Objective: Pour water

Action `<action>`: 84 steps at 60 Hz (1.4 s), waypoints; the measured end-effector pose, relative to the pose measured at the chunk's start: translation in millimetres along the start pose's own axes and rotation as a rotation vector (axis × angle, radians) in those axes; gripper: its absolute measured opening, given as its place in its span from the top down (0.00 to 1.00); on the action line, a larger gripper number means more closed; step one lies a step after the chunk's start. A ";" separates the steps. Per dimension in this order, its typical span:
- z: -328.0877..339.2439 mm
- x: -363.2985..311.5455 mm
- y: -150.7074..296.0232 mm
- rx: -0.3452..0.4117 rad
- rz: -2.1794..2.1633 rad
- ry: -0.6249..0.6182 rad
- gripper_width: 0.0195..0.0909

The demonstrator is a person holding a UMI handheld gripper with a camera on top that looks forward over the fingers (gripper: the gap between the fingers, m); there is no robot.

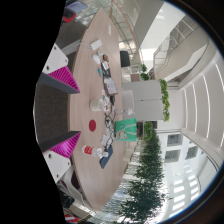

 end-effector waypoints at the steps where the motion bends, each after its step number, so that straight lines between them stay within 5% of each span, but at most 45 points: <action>1: 0.2 0.2 0.5 0.008 0.003 -0.006 0.11; 23: -132.2 141.6 11.3 0.176 0.055 -0.165 0.12; 44: -328.9 245.3 -25.3 0.153 0.019 -0.204 0.13; 47: -341.9 247.7 -27.7 0.156 0.032 -0.197 0.20; 51: -358.1 248.2 -33.1 0.138 0.051 -0.177 0.55; 61: -364.2 249.6 -30.8 0.153 0.008 -0.206 0.64; 69: -364.2 243.7 -28.9 0.068 0.016 -0.210 0.76; 84: -373.5 196.5 113.7 0.100 0.443 -0.256 0.80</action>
Point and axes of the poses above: the point between the fingertips, and its own axes, seen from behind it with the camera up: x to the right, y up, z backward, against the way the camera looks, the point moved 3 cm from there along z, backward, against the way the camera looks, and after that the axes turned 2 degrees about x, right-handed, at the moved point
